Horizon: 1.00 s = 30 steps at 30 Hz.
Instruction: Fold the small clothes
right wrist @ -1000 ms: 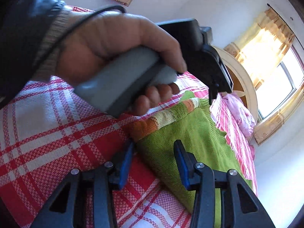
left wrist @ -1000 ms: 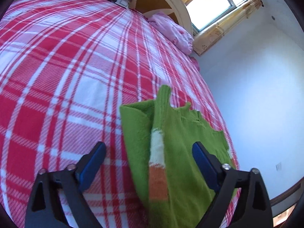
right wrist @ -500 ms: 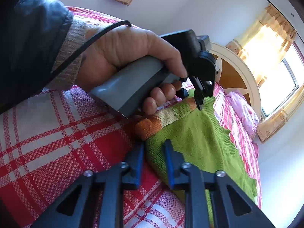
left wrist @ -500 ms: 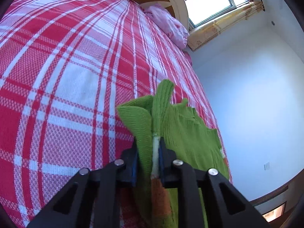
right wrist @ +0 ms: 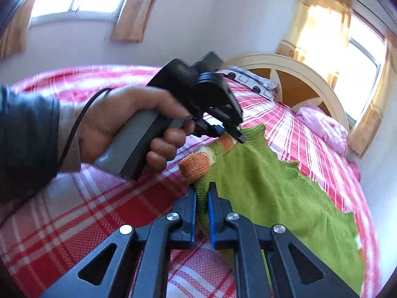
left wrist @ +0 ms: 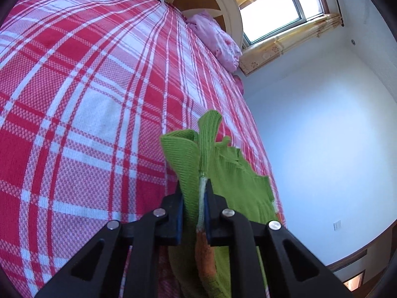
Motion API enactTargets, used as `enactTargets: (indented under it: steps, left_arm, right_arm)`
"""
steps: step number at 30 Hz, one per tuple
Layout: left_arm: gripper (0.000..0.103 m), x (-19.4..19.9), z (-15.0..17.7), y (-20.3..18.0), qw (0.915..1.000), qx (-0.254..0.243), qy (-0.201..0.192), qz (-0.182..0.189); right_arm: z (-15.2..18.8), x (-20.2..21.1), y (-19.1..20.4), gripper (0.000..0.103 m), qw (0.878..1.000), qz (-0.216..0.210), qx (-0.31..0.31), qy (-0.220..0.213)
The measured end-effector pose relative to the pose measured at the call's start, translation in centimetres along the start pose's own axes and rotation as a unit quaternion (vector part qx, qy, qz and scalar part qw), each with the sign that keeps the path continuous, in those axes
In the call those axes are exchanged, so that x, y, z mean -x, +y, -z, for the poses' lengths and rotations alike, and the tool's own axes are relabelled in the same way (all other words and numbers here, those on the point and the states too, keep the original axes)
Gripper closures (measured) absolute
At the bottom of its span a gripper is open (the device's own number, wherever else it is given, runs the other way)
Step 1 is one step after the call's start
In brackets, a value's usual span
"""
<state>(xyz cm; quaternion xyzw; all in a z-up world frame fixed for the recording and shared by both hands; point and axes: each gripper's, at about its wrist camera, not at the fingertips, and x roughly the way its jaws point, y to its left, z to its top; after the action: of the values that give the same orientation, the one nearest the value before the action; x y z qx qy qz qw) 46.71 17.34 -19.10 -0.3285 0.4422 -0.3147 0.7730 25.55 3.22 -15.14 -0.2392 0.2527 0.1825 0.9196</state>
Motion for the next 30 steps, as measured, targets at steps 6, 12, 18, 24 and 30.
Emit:
enactTargets:
  steps: [6, 12, 18, 24, 30]
  left_arm:
    - [0.089, 0.6, -0.4, -2.3, 0.9995, 0.013, -0.011, 0.026]
    - [0.09, 1.2, -1.0, -5.5, 0.9994, 0.002, -0.025, 0.024]
    - [0.089, 0.3, -1.1, -7.6, 0.9988, 0.002, -0.037, 0.032]
    - [0.089, -1.0, -0.8, -9.9, 0.9988, -0.001, -0.039, 0.03]
    - [0.09, -2.3, -0.5, -11.8, 0.9988, -0.005, -0.036, 0.031]
  right_arm:
    - [0.2, 1.6, -3.0, 0.096, 0.998, -0.015, -0.057, -0.016]
    - [0.4, 3.0, -5.9, 0.096, 0.995, -0.005, -0.09, -0.029]
    - [1.3, 3.9, -9.0, 0.096, 0.991, -0.009, -0.128, -0.03]
    - [2.6, 4.6, -11.6, 0.096, 0.987, -0.005, -0.161, -0.028]
    - [3.6, 5.6, -13.3, 0.097, 0.983, -0.003, -0.179, -0.031]
